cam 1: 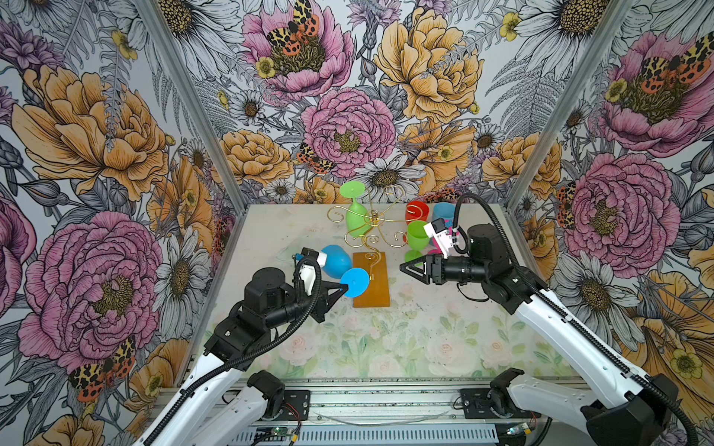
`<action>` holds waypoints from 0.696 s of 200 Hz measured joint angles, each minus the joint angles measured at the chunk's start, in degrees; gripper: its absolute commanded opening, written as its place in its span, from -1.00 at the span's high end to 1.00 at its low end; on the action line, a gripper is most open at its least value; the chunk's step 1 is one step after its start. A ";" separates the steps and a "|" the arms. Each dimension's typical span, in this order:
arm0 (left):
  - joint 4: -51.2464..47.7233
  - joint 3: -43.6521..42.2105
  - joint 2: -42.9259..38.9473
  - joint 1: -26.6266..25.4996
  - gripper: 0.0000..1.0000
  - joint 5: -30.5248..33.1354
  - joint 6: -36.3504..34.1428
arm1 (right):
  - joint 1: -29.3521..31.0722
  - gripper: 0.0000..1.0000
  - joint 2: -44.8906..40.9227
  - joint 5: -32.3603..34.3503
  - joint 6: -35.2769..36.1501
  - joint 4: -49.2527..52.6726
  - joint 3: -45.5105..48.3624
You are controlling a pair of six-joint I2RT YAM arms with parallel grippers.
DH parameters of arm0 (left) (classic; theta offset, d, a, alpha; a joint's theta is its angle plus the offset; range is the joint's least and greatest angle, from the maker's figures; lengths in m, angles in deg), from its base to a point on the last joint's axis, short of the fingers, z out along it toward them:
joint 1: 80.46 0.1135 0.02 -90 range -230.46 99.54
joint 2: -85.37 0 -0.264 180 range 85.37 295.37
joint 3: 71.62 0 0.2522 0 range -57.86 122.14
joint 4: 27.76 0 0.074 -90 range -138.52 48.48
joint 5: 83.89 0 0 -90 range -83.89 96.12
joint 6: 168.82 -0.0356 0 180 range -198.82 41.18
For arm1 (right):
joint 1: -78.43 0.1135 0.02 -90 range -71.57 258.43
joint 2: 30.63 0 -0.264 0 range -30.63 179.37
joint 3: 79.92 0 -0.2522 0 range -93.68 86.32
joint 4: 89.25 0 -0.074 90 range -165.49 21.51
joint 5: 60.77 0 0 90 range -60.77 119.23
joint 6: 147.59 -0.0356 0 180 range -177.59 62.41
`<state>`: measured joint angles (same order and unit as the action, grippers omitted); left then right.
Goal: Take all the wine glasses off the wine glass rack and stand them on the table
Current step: 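Close the left gripper on the blue glass foot and open the right, then swing the blue glass upright toward the robot with the left gripper while the right withdraws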
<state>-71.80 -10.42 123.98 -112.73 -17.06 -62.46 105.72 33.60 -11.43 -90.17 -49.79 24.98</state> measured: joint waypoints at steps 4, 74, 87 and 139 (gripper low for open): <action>-0.46 0.11 -0.07 -0.83 1.00 1.27 -0.81 | 0.00 -0.30 0.17 0.35 0.00 0.33 0.00; -4.46 0.81 -1.01 -18.56 1.00 21.00 -16.50 | -1.11 -0.34 5.03 5.55 0.07 8.02 -1.68; -4.66 0.79 -0.79 -21.53 1.00 23.54 -18.69 | -1.51 -0.34 5.03 5.86 0.04 8.68 -1.95; -5.84 0.72 1.97 -28.87 1.00 31.19 -25.16 | -2.97 -0.33 4.70 6.86 0.09 11.19 -2.38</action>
<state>-77.63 -9.70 125.94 -141.60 14.13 -87.62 102.74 38.30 -4.57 -90.09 -38.60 22.60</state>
